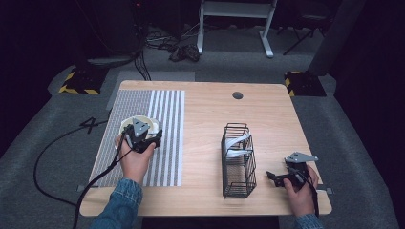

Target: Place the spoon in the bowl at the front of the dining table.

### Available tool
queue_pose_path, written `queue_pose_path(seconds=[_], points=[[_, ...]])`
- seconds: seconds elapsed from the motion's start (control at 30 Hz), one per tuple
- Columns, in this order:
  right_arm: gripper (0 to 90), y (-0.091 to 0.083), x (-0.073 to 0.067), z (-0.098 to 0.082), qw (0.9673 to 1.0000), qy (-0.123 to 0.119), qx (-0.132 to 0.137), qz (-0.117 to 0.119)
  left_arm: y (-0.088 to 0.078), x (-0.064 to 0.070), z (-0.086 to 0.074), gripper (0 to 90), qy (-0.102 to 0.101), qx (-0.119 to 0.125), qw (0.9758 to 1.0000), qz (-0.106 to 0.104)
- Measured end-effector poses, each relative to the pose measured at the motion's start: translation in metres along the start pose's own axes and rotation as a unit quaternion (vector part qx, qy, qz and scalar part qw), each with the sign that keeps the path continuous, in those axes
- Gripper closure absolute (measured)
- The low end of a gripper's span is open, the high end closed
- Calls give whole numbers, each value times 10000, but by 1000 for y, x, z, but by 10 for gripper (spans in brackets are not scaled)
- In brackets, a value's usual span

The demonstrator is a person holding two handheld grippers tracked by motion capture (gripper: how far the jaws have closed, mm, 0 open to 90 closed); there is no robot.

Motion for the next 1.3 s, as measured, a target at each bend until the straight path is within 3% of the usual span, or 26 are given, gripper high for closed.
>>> queue_pose_path(seconds=[0.17, 0.67, 0.83, 1.17, 1.3], points=[[2, 0, 0, 0, 10000, -2, 0, 0, -22, -5, 5, 362, -115, 270, 9996, 44], [2, 0, 0, 0, 10000, 0, -1, 0, -70, -19, 5, 350, -206, 483, 9984, 221], [2, 0, 0, 0, 10000, 0, 0, 0, -79, -22, 2, 337, -248, 579, 9980, 91], [2, 0, 0, 0, 10000, 0, -1, 0, -98, -23, -4, 322, -62, 551, 9985, -33], [2, 0, 0, 0, 10000, 0, -1, -1, -105, -22, -8, 312, 84, 411, 9991, -103]])
Point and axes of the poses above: each handheld gripper's, and its own axes: y roughly forward along the jaws, z roughly out of its top, x roughly to its right, the point moved 1 cm from there along y, roughly forward along the jaws, and after that the axes turned 1 degree about -z, right-handed, at the moved point
